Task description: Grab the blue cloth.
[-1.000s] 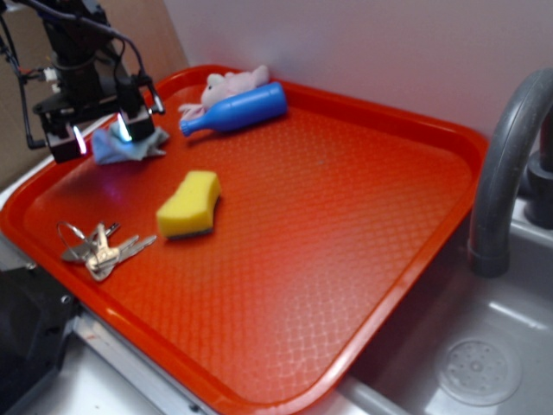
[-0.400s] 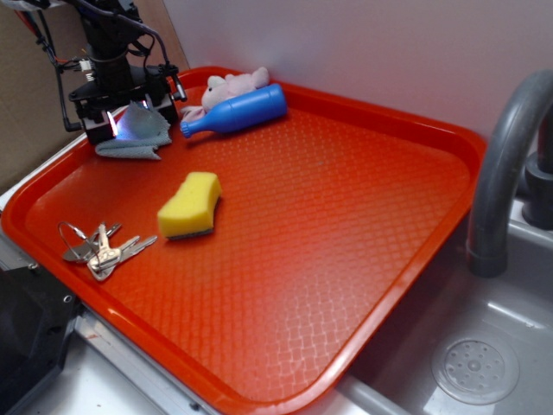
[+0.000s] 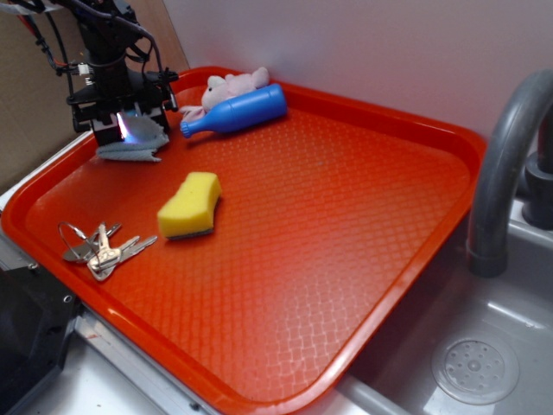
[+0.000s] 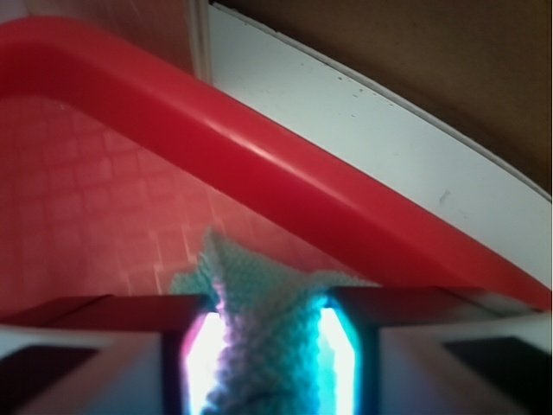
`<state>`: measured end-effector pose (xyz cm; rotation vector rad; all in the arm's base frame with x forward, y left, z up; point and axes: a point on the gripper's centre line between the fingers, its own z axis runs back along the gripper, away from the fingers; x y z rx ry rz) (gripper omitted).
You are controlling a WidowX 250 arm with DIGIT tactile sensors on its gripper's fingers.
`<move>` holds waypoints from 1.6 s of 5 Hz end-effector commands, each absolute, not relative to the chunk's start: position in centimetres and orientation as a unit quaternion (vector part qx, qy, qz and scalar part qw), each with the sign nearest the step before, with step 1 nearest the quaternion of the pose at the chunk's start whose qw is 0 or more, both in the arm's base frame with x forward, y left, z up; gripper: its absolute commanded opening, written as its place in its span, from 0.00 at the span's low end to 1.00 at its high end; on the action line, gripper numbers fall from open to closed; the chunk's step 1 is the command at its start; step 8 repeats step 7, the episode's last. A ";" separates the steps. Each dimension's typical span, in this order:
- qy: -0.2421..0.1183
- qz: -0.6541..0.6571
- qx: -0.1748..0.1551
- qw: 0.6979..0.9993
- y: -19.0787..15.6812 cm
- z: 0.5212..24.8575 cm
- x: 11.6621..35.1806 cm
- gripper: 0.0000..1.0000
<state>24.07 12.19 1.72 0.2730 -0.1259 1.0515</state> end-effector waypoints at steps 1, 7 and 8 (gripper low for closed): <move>-0.061 0.468 0.127 0.872 11.9 2.6 22.3 0.00; -0.097 -0.037 -0.054 0.993 -2.2 25.3 22.3 0.00; -0.097 -0.037 -0.054 0.993 -2.2 25.3 22.3 0.00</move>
